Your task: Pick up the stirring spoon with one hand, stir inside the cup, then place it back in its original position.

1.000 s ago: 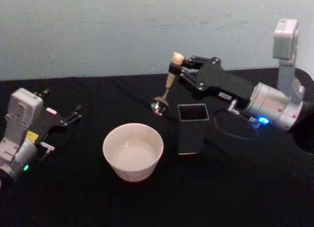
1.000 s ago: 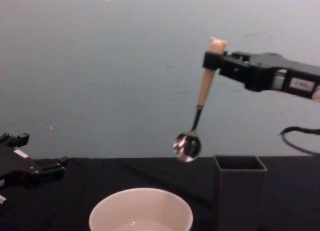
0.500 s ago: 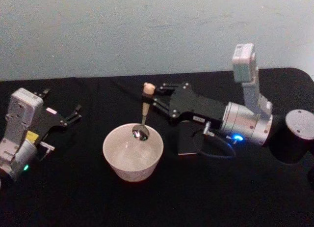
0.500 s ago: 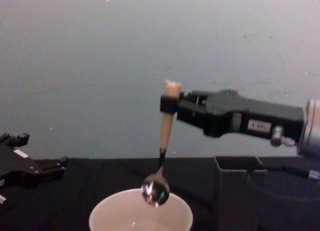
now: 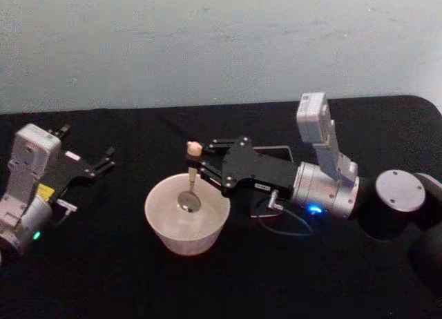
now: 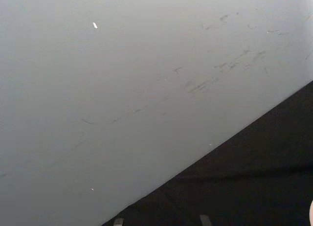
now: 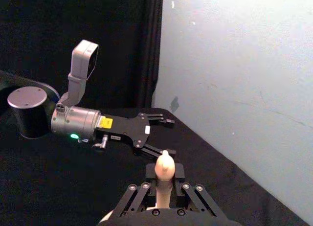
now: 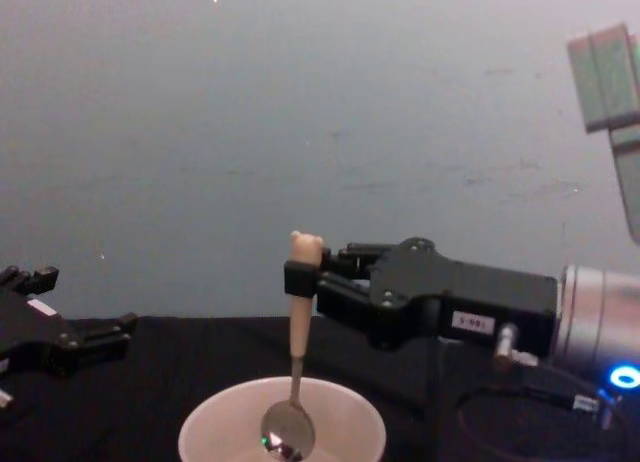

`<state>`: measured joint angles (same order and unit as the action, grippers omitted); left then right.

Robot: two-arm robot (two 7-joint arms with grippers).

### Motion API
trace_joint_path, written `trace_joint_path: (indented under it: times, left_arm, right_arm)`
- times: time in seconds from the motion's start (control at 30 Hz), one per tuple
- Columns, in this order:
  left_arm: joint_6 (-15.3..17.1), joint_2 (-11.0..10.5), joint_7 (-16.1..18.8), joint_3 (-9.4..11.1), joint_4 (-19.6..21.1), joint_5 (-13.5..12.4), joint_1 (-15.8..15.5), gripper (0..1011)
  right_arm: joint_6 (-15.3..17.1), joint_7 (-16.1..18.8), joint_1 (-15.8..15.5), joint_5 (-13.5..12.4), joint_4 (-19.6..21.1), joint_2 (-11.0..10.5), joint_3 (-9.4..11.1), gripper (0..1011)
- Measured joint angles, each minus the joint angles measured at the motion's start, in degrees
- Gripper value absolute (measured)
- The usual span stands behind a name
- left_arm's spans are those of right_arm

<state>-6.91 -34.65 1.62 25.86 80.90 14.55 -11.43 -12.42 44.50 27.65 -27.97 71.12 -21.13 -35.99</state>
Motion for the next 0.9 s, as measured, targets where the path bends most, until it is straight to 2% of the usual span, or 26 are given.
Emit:
trace_joint_path:
  times: [0.17, 0.43, 0.9]
  left_arm:
    - [0.00, 0.00, 0.00, 0.00, 0.00, 0.00, 0.00, 1001]
    - [0.00, 0.01, 0.00, 0.00, 0.00, 0.00, 0.00, 1001]
    - [0.00, 0.00, 0.00, 0.00, 0.00, 0.00, 0.00, 1001]
  right_arm:
    - [-1.81, 0.99, 0.52, 0.18, -2.65, 1.39, 0.08, 204]
    - [-2.58, 1.31, 1.10, 1.10, -5.27, 2.60, 0.13, 204]
    - [-2.26, 0.19, 0.25, 1.75, -5.06, 2.28, 1.54, 204]
